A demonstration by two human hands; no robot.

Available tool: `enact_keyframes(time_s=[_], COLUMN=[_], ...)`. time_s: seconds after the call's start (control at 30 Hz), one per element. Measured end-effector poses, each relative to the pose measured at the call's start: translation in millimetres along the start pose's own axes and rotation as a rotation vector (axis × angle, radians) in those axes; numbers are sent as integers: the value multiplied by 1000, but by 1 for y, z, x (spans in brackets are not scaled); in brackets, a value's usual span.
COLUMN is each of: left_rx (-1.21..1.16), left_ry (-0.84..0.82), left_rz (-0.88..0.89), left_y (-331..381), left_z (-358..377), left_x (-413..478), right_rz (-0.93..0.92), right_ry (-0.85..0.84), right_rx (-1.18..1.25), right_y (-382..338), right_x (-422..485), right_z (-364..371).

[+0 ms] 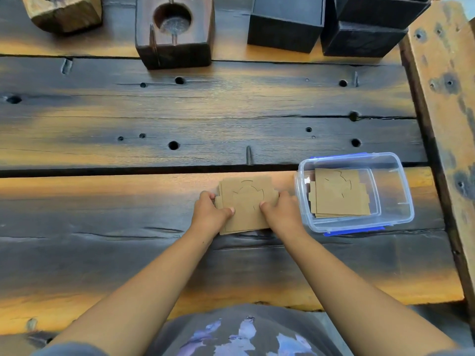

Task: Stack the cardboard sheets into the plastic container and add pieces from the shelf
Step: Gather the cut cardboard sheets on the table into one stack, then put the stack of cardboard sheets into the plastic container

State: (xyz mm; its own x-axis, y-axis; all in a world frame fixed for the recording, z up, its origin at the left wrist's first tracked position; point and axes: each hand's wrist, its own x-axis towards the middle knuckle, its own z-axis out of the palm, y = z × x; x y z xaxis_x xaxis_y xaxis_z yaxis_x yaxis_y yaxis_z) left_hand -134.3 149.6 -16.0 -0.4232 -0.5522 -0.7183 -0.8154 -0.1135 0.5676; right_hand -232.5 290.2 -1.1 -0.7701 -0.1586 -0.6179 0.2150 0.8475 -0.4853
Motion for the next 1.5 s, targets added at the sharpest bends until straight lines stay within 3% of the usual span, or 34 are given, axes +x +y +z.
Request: enact_keyframes(time_s=[0.57,0.7,0.77,1.27,1.5], left_rx=[2,-338,-399,-164,-94], left_ry=[-12,-101,-145,-127,-68], left_rz=[-84,-258,-289,129,228], left_y=[4,6,4,0,34], left_z=[3,-2,-10,-53,-18], left_x=[3,-5,-8,-58,-94], right_rz=[42,101,124,-29,-122], right_ry=[-46,-106,-143,-48,-6], right_rx=[-73,-22,-20,170,220], right_y=[3,-2,-4,-7,16], right_x=[7,7,3,-65,-58], right_z=[2,-2,-3,-31,-84])
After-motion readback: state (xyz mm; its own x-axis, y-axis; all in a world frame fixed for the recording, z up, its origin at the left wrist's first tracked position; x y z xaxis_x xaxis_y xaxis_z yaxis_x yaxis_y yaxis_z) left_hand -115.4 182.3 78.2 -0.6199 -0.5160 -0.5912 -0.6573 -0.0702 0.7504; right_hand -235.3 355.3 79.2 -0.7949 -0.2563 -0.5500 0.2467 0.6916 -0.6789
